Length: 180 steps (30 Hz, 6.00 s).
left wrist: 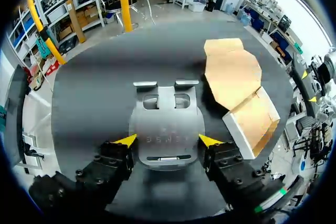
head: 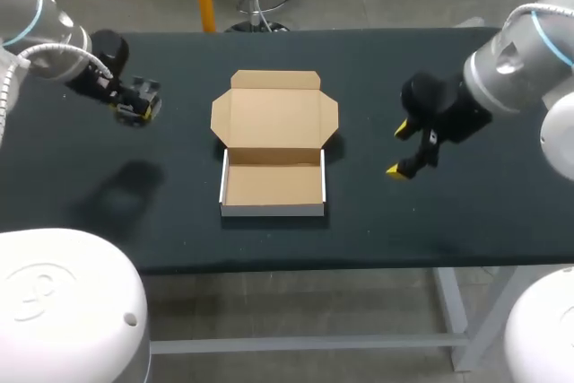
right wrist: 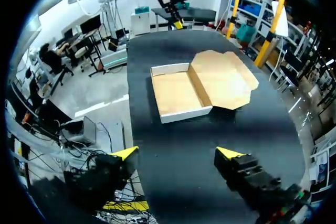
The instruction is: Assemble the packaging by folding the flat box into shape, placing the metal phone stand inside, and closing the box properly
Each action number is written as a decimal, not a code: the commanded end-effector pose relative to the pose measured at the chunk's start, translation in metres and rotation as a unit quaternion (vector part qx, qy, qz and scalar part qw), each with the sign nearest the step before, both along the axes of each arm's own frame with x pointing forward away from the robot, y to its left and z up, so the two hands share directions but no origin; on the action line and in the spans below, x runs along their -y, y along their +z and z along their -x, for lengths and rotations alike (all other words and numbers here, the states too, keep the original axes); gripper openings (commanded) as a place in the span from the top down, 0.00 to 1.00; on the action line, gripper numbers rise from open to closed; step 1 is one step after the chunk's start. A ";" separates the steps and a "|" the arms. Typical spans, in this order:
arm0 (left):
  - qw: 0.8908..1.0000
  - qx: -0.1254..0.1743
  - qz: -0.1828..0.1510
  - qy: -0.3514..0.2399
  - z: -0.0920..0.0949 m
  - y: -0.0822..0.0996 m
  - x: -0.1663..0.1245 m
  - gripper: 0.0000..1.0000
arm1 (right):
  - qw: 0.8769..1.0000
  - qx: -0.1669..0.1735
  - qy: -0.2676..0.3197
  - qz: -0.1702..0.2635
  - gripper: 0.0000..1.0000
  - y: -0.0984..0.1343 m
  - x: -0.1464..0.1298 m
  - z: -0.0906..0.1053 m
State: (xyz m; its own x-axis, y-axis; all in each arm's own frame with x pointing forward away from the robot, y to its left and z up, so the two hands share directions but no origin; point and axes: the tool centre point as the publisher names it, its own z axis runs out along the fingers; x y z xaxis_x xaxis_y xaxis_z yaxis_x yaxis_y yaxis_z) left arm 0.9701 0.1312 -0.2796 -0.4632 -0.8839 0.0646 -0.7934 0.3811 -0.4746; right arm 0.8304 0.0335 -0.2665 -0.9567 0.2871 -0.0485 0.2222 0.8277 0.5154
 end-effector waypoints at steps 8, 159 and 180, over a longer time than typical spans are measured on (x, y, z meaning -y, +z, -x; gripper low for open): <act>0.999 0.035 0.012 -0.001 0.018 0.005 0.017 1.00 | 1.000 -0.006 -0.005 -0.001 0.00 -0.017 -0.003 0.000; 0.980 -0.172 -0.086 0.049 0.088 -0.082 0.265 0.00 | 1.000 -0.006 -0.005 -0.001 0.00 -0.017 -0.003 0.000; 0.953 -0.227 -0.060 0.190 0.101 -0.110 0.259 0.00 | 1.000 -0.006 -0.005 -0.001 0.00 -0.017 -0.003 0.000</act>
